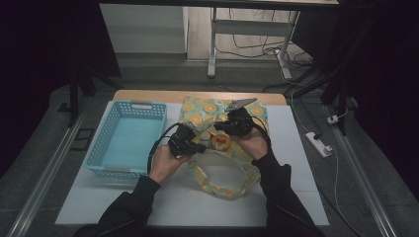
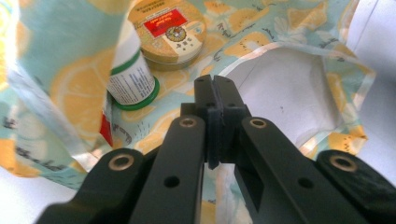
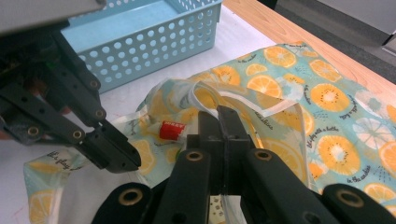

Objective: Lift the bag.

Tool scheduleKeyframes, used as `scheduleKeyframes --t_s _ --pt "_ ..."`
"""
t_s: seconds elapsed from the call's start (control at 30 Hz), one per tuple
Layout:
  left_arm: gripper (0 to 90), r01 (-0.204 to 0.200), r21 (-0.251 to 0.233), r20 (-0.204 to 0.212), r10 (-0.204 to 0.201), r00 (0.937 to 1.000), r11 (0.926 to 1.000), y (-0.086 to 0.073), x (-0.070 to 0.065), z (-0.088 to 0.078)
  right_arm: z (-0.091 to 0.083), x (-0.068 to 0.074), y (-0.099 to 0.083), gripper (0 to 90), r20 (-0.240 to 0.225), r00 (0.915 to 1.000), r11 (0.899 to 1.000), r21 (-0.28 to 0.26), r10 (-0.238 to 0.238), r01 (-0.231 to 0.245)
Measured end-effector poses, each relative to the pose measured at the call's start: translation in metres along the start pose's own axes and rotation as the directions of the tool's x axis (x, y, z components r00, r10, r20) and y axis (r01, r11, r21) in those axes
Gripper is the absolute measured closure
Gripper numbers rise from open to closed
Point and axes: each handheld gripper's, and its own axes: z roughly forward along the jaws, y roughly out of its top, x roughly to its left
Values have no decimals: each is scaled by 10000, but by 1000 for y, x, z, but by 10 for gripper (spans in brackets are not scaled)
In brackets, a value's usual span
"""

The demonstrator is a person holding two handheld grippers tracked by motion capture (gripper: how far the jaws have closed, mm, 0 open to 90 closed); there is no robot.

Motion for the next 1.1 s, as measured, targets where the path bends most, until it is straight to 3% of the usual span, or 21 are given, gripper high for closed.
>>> scheduleKeyframes --t_s 0.5,0.87,1.1 --pt "900 -170 -617 239 185 9995 9979 25 0 -34 -10 2 7 898 -337 9994 9999 -86 100 -103" --pt "900 7 -1294 569 67 9984 9916 43 6 -66 -20 10 20 899 -495 9987 9998 -107 -155 150" --pt "900 29 -1581 574 62 9983 9874 56 10 -84 -26 14 29 899 -618 9979 9996 -220 -216 203"
